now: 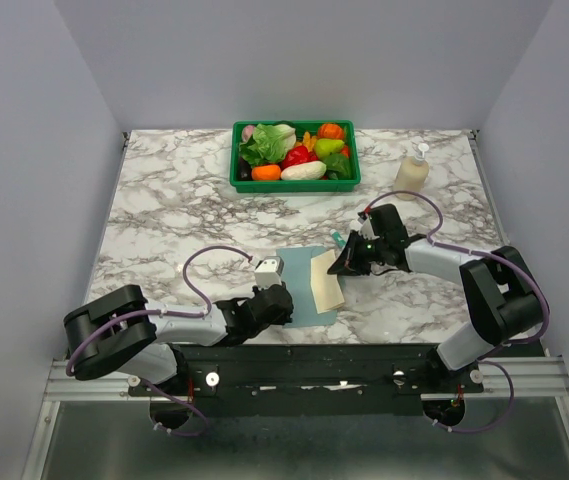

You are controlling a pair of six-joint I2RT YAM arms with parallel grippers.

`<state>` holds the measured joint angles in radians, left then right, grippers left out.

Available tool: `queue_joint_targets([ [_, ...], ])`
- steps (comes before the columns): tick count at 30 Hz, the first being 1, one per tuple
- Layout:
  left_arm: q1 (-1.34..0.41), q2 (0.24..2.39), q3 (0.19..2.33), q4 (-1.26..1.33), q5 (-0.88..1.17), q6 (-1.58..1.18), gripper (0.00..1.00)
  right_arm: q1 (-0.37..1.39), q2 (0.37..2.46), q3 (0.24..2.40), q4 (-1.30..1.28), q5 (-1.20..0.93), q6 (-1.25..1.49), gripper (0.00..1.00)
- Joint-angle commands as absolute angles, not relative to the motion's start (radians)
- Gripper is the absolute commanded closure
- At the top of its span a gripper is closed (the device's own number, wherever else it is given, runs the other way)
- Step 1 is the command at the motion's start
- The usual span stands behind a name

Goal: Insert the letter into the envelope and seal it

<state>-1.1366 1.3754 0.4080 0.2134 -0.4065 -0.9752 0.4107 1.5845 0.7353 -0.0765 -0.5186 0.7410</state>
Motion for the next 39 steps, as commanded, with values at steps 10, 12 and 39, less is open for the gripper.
queue_joint_targets([
  [10, -1.166, 1.425, 0.336, 0.014, -0.348, -0.991, 1.0, 0.382, 1.574, 0.788, -0.146, -0.52, 0.718, 0.99],
  [12, -1.166, 1.425, 0.337, 0.015, -0.348, -0.991, 1.0, 0.38, 1.577, 0.792, -0.146, -0.532, 0.726, 0.99],
  [39, -1.173, 1.473, 0.347, 0.034, -0.341, -0.982, 1.0, 0.367, 1.597, 0.776, -0.178, -0.621, 0.582, 0.99],
])
